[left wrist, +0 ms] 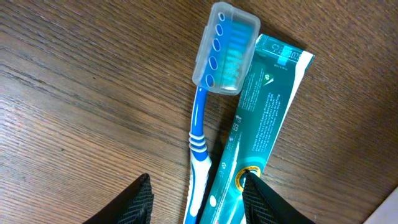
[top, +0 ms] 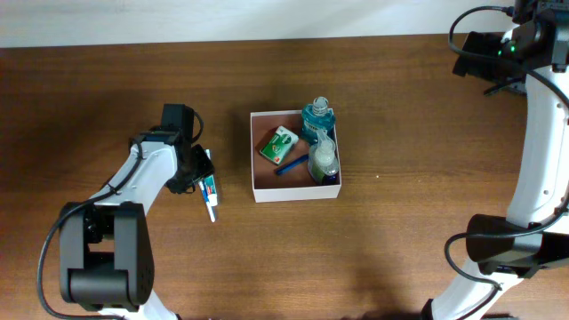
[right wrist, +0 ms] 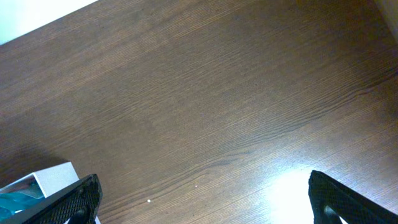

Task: Pack container
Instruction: 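Move the left gripper back over the toothbrush and toothpaste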

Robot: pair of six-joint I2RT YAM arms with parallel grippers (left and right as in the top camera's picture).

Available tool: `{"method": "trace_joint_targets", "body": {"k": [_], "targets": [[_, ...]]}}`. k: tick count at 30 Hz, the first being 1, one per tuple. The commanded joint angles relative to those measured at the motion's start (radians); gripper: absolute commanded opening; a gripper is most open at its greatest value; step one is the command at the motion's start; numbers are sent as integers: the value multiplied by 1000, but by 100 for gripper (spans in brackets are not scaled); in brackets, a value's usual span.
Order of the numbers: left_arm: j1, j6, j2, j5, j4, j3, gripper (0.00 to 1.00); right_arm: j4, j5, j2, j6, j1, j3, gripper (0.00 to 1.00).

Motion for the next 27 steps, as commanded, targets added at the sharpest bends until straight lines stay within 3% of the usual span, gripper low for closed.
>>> {"method": "trace_joint_targets", "body": {"k": [1, 13, 15, 20, 22, 24, 27], "targets": [[7, -7, -2, -18, 7, -6, 48, 3, -2, 0, 1, -6, 6, 99], [7, -7, 87, -33, 29, -11, 48, 3, -2, 0, 1, -6, 6, 99], [7, -7, 87, -34, 29, -11, 43, 3, -2, 0, 1, -6, 6, 99], [8, -6, 87, -35, 28, -11, 43, 3, -2, 0, 1, -6, 6, 99], [12, -6, 87, -41, 27, -11, 45, 3, -2, 0, 1, -6, 6, 99], [45, -6, 87, -56, 24, -11, 61, 3, -2, 0, 1, -6, 6, 99], [78, -6, 87, -32, 26, -11, 62, 3, -2, 0, 1, -6, 6, 99]]}}
